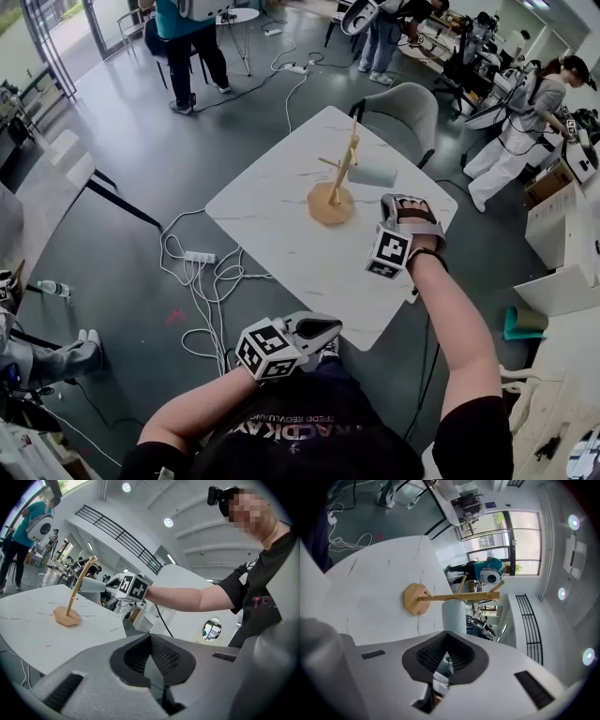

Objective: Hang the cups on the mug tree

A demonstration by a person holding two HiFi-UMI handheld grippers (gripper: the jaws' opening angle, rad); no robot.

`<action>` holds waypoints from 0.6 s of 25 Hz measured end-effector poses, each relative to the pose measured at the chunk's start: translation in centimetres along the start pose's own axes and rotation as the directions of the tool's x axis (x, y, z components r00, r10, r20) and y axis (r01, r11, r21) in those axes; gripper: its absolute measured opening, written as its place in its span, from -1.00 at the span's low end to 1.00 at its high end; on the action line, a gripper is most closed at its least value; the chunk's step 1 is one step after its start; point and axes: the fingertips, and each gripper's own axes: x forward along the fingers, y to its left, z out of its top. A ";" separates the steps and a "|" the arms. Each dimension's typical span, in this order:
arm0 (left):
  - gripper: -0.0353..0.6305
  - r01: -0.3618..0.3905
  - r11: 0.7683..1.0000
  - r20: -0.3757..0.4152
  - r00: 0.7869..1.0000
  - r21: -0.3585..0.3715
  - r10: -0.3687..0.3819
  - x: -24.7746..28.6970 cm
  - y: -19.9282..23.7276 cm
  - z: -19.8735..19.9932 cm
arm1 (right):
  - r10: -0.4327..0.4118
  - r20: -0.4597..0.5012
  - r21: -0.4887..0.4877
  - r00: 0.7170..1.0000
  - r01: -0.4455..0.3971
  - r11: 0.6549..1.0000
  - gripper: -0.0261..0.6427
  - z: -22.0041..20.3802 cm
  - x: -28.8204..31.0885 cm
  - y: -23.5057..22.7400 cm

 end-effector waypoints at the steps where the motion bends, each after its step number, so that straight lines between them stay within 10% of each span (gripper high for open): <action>1: -0.90 0.001 1.000 -0.002 1.000 0.001 -0.001 0.0 0.0 0.0 | 0.022 0.016 0.061 1.000 -0.023 0.998 -0.89 -0.1 -0.3 0.4; 4: -0.90 0.005 1.000 -0.009 1.000 0.004 -0.005 0.1 -0.2 -0.2 | 0.104 0.103 0.318 0.989 -0.132 0.939 -0.89 -0.1 -1.8 1.2; 7: -0.90 0.008 1.000 -0.016 1.000 0.004 -0.008 0.0 -0.5 -0.4 | 0.142 0.233 0.542 0.962 -0.250 0.802 -0.89 0.6 -3.8 1.6; 15: -0.90 0.013 1.000 -0.036 0.999 0.001 -0.012 -0.6 -0.4 -1.1 | 0.020 0.604 0.776 0.797 -0.593 0.213 -0.89 3.6 -10.3 2.7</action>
